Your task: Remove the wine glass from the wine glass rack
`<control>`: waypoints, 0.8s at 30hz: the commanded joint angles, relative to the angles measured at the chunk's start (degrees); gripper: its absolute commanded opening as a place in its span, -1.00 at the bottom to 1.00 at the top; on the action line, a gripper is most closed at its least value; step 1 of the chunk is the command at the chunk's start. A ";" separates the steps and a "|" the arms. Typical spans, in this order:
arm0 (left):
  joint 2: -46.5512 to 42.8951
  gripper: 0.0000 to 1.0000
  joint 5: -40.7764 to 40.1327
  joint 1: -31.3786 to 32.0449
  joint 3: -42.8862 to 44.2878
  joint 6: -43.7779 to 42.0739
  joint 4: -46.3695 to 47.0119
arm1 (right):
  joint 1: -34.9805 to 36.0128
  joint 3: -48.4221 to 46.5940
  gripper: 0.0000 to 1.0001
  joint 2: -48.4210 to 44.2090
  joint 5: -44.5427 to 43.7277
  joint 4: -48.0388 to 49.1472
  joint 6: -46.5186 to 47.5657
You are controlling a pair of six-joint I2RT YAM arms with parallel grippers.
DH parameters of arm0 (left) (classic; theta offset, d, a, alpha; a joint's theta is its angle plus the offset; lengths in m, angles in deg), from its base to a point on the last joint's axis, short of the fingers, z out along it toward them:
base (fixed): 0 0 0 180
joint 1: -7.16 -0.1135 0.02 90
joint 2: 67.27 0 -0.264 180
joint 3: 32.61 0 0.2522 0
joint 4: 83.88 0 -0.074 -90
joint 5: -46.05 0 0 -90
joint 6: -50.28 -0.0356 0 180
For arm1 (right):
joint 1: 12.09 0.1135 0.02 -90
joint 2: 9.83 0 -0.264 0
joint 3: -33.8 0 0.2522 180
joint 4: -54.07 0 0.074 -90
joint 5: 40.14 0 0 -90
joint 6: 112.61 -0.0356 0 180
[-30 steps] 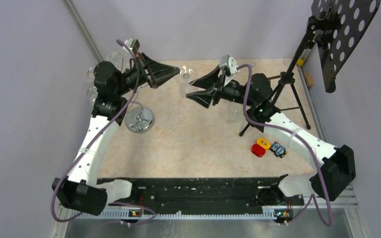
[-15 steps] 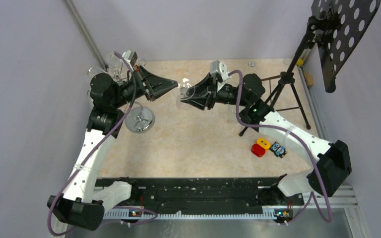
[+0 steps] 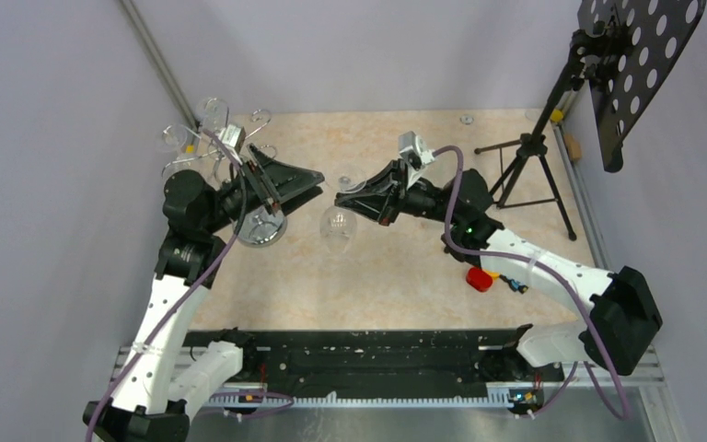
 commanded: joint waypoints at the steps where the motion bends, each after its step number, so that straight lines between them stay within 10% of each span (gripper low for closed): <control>1: -3.55 0.57 -2.51 0.07 -4.95 -3.56 -1.24 | 0.29 3.88 -1.00 -5.56 -10.69 13.07 -10.23; 13: -12.42 0.66 -7.79 0.10 -7.08 -17.43 -13.52 | 0.32 13.32 -1.00 -12.25 -53.67 6.01 -30.63; 24: -12.08 0.56 -3.56 0.10 -12.14 -8.54 -5.54 | 0.47 14.17 -1.00 -9.77 -62.47 7.73 -50.91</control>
